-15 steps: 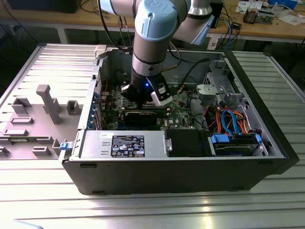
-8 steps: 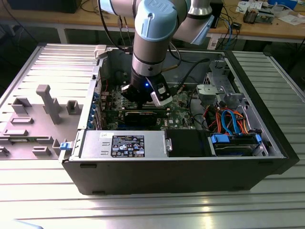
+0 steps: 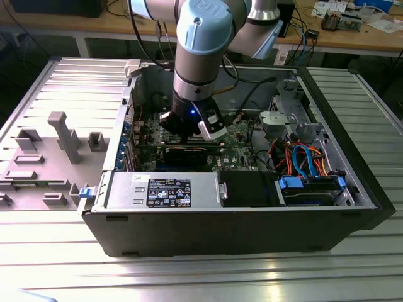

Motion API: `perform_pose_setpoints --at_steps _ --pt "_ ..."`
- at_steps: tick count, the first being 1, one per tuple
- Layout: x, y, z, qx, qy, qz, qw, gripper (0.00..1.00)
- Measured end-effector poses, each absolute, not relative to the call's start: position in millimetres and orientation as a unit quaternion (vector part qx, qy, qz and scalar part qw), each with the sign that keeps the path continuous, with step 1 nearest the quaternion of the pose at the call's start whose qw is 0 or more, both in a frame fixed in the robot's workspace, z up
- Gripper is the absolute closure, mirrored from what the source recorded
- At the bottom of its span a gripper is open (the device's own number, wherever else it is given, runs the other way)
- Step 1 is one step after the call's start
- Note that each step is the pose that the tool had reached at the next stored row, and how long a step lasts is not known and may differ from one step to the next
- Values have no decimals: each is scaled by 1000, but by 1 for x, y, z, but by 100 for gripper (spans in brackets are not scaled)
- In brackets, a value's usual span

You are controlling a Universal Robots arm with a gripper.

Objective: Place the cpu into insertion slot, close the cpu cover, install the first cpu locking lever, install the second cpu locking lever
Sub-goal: 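Install the second cpu locking lever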

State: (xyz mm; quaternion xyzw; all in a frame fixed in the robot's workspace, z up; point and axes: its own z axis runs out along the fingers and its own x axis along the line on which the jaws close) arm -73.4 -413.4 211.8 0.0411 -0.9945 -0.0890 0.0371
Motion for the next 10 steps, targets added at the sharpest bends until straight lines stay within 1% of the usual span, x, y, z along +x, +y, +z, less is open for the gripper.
perform_pose_setpoints --at_steps 10 --pt "-76 -413 211 38 -994 -91 37 89"
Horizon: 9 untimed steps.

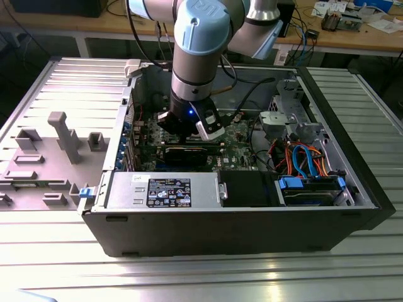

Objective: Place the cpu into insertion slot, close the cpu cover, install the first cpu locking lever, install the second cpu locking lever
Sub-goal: 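Install the second cpu locking lever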

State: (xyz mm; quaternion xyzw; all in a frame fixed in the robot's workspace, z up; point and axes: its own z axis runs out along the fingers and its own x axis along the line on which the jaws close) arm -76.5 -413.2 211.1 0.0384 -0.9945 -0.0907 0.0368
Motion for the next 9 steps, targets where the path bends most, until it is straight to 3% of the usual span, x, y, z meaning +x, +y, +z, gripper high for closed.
perform_pose_setpoints --at_steps 9 --pt "-77 -413 211 38 -994 -91 37 89"
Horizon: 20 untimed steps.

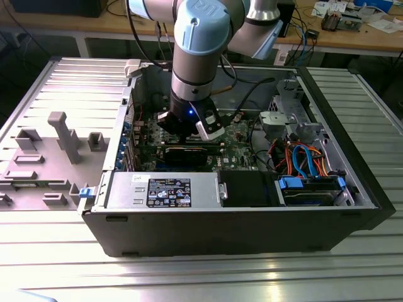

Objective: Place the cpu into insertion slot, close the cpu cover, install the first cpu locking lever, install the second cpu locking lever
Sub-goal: 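Install the second cpu locking lever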

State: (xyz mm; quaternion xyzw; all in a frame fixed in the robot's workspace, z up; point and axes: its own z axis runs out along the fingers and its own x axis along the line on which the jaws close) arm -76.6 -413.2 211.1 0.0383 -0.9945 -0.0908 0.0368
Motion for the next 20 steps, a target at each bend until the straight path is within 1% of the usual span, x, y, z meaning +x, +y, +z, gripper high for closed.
perform_pose_setpoints --at_steps 20 --pt "-81 -413 206 21 -994 -105 35 89"
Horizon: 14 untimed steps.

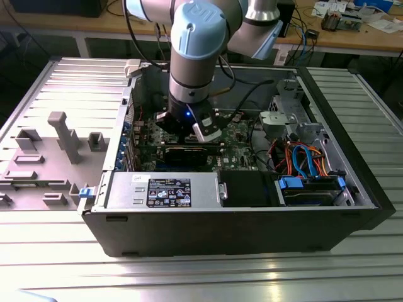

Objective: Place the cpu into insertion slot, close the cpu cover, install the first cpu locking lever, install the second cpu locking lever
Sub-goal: 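Install the second cpu locking lever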

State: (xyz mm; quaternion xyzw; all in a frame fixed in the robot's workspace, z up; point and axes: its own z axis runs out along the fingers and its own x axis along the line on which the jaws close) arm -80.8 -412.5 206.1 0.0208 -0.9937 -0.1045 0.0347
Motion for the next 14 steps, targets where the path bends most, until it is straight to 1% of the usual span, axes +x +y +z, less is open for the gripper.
perform_pose_setpoints --at_steps 14 --pt "-84 -410 203 19 -992 -116 34 89"
